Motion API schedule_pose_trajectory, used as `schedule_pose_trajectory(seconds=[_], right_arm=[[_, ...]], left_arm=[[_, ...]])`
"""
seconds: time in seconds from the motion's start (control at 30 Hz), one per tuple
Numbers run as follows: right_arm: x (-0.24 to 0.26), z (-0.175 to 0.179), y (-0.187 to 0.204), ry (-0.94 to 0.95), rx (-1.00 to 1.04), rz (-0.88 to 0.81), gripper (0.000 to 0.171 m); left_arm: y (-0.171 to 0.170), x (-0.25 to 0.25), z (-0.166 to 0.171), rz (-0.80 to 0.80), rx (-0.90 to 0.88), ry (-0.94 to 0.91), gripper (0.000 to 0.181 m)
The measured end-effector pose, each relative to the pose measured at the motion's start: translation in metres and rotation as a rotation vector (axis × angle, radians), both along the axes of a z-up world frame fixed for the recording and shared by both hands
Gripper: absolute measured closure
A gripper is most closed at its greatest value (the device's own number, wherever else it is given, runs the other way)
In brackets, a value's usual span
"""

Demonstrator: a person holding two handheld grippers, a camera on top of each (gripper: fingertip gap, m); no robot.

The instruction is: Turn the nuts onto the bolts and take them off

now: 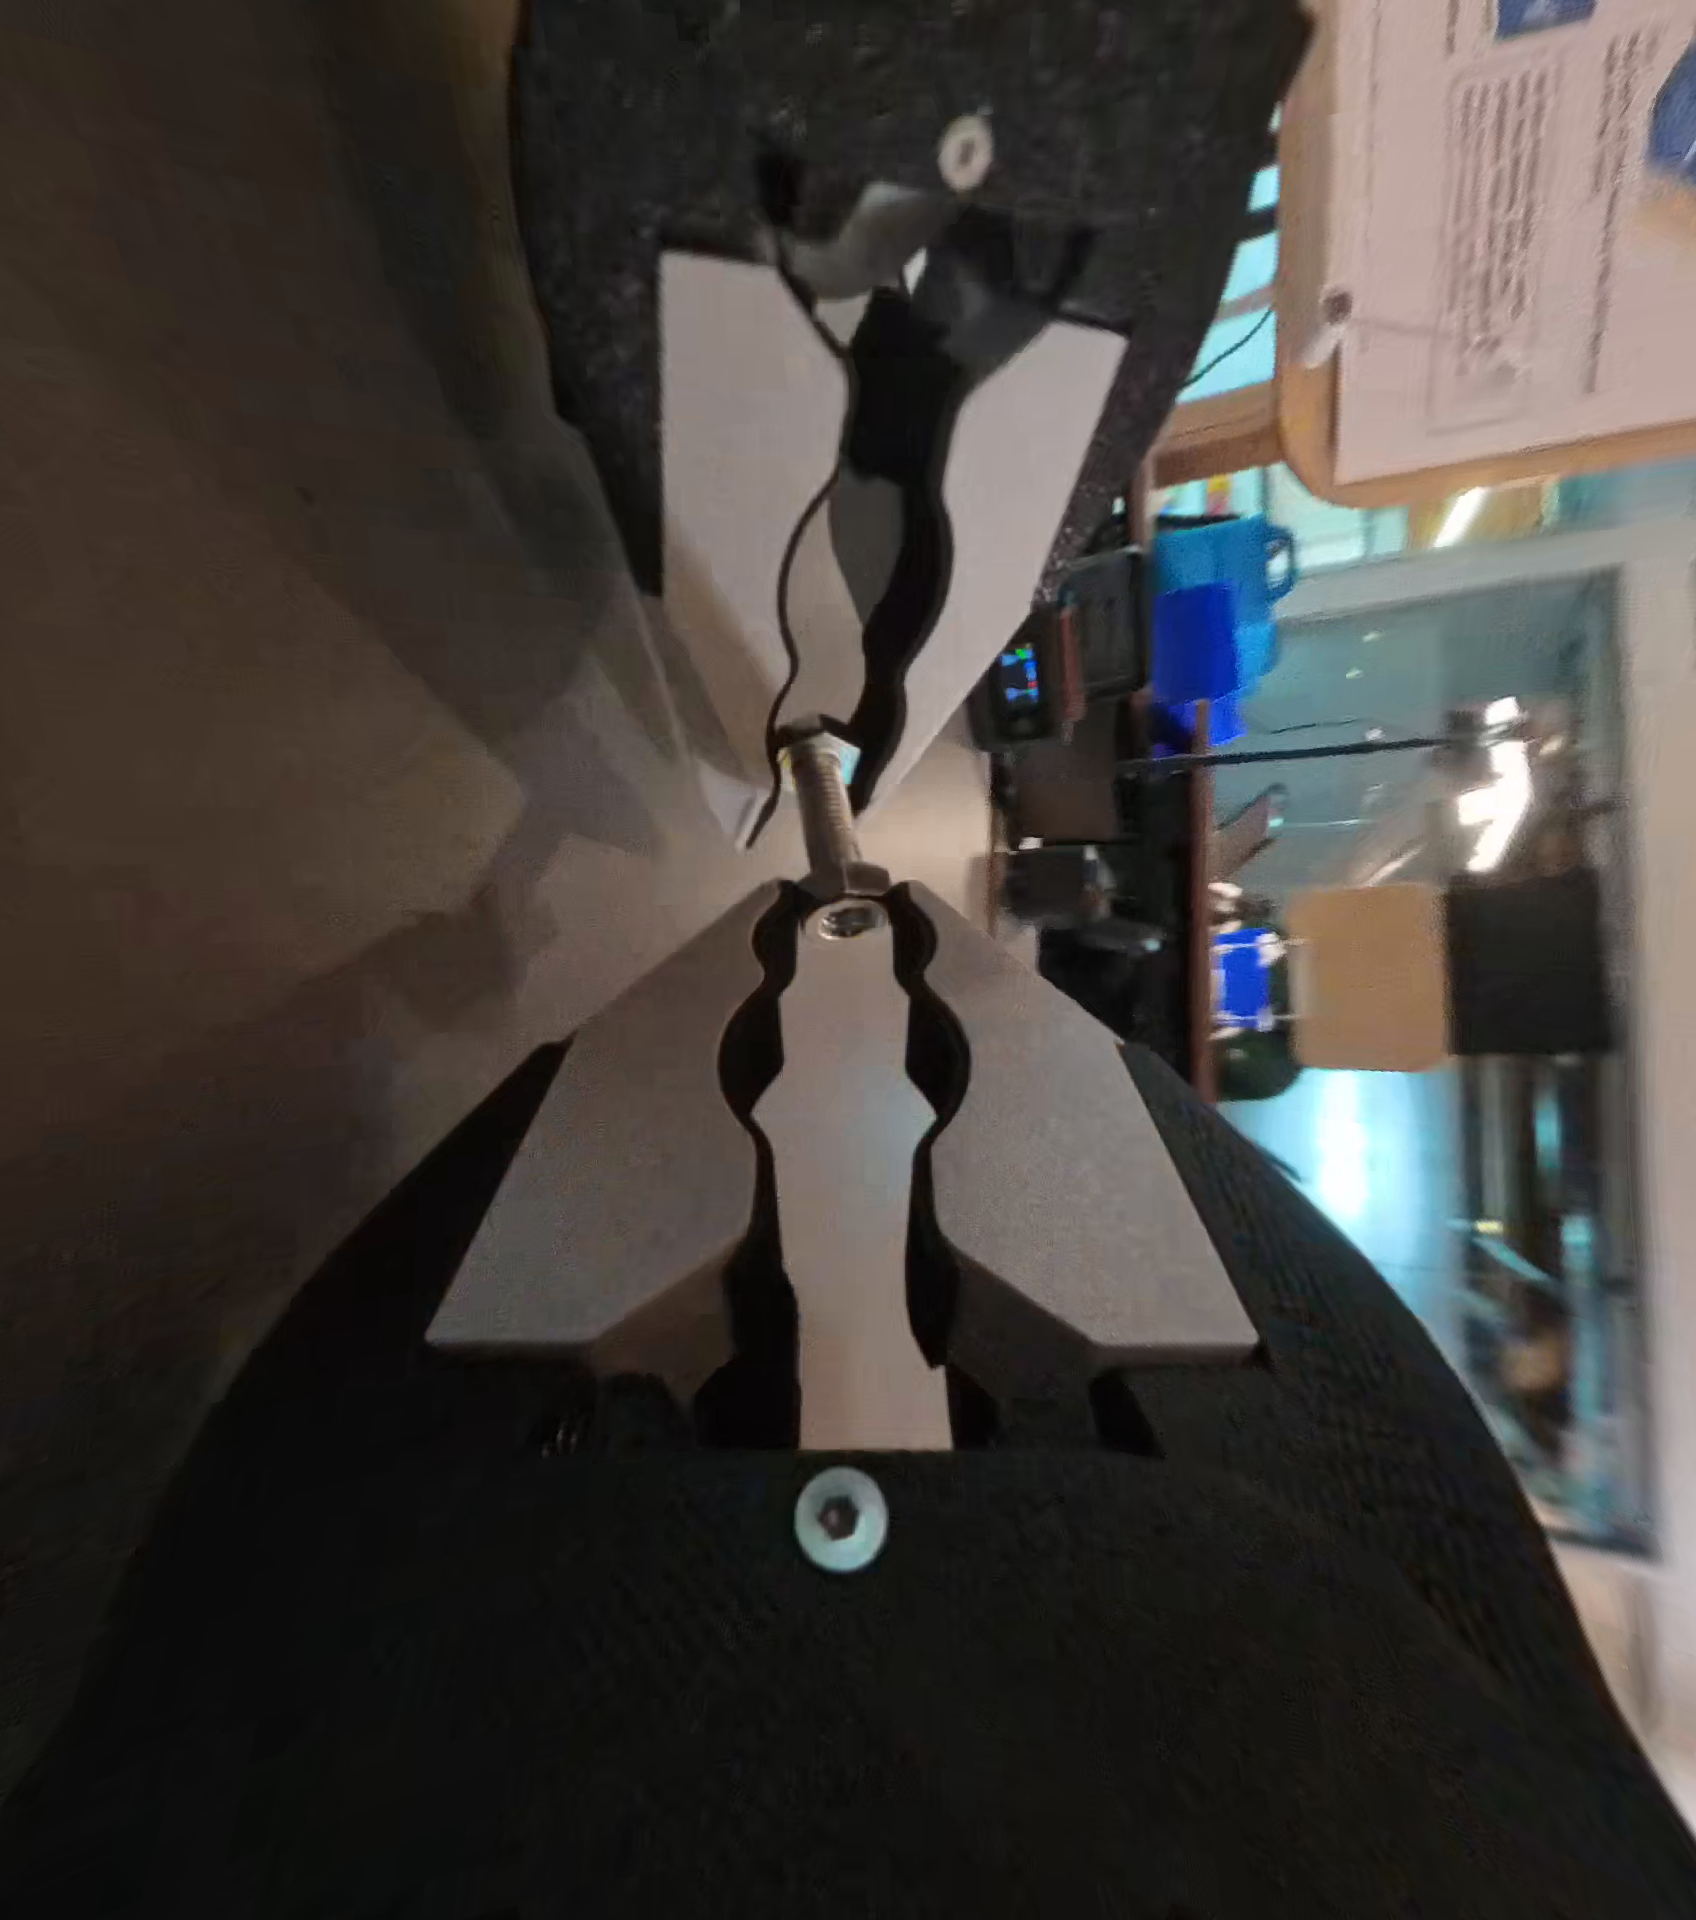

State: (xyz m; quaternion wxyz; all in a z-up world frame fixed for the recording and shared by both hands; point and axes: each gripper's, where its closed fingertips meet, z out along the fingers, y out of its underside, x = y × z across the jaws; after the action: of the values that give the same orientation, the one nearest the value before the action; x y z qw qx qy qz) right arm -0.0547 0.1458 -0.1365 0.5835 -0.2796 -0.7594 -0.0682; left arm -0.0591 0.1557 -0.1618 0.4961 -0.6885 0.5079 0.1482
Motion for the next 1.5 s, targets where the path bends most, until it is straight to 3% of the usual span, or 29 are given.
schedule_pose_trajectory(seconds=[0.17,0.4,0.5,0.6,0.67,0.73,0.87,0.93,1.03,1.2,1.37,1.5], right_arm=[[-0.004,0.017,-0.001,0.036,0.244,0.018,0.154],[-0.003,0.046,-0.015,0.152,0.395,0.04,0.155],[-0.002,0.056,-0.02,0.191,0.428,0.037,0.155],[0.005,0.057,-0.016,0.238,0.305,0.001,0.152],[0.012,0.057,-0.01,0.29,0.108,-0.027,0.135],[0.017,0.058,-0.012,0.356,-0.169,-0.01,0.133],[0.011,0.051,-0.023,0.402,-0.996,0.019,0.128],[0.009,0.042,-0.021,0.397,-1.294,-0.032,0.125],[0.009,0.02,-0.02,0.33,-1.553,-0.127,0.125],[0.008,0.02,-0.028,0.308,-1.749,-0.105,0.129],[0.006,0.047,-0.03,0.409,-1.651,0.046,0.135],[0.012,0.026,-0.019,0.341,-1.721,-0.114,0.129]], left_arm=[[-0.014,0.003,0.012,0.033,-0.214,-0.267,0.165],[-0.049,0.025,0.047,-0.1,-0.843,-1.11,0.165],[-0.053,0.027,0.061,-0.183,-0.975,-1.349,0.166],[-0.05,0.029,0.06,-0.201,-0.87,-1.287,0.165],[-0.042,0.024,0.058,-0.166,-0.699,-1.168,0.165],[-0.028,0.012,0.058,-0.119,-0.446,-1.007,0.165],[-0.013,-0.01,0.05,-0.083,0.011,-0.595,0.165],[-0.01,-0.01,0.04,-0.096,0.102,-0.424,0.165],[-0.008,-0.007,0.035,-0.113,0.158,-0.306,0.165],[-0.016,0.006,0.03,-0.191,0.178,-0.217,0.165],[-0.018,0.008,0.031,-0.205,0.177,-0.232,0.165],[-0.02,0.01,0.033,-0.218,0.2,-0.222,0.165]])
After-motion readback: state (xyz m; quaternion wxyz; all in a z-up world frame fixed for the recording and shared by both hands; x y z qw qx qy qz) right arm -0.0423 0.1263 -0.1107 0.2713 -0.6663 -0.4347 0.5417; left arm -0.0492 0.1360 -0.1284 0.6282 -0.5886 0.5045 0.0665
